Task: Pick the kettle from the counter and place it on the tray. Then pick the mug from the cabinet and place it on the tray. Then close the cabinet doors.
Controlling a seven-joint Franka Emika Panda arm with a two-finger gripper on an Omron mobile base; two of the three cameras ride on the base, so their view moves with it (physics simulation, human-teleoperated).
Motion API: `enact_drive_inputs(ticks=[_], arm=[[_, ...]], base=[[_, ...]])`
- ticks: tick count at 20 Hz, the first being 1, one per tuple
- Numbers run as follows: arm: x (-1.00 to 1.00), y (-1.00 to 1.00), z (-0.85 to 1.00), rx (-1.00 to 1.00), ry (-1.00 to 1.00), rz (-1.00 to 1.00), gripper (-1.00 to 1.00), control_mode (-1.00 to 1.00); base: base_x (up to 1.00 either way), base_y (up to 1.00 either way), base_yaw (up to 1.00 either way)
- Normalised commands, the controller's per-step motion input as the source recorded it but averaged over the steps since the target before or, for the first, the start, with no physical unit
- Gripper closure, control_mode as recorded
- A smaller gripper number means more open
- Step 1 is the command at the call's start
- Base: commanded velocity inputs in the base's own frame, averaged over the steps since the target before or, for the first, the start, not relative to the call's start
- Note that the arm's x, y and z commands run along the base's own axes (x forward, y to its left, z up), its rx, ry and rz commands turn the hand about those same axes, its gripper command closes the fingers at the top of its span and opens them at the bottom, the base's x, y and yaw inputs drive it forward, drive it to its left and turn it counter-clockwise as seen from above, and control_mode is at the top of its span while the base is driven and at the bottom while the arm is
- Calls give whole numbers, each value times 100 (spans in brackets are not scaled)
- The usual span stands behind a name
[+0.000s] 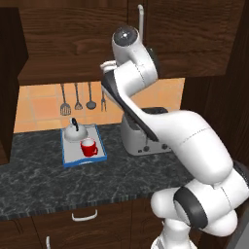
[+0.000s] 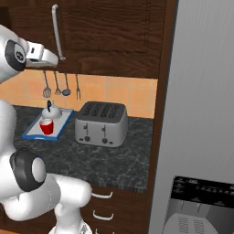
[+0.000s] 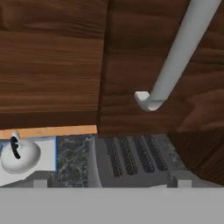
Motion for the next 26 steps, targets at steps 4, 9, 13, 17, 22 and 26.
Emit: enact_drive_inputs(ticks=[4,9,13,17,22,26], arm=[[-83,7,9,-27,-14,40,-100,-100],[-71,8,15,-27,0,40,-100,-100],[-66,9,10,-27,0,34,-100,-100],[-55,-2,0,-22,0,31,-100,-100],[-55,14,0,-9,2,28,-100,-100],[-45,45,0,-18,0,22,-100,-100]], base=[[0,0,0],[0,0,0],[0,0,0],[0,0,0],[0,0,0],[0,0,0]])
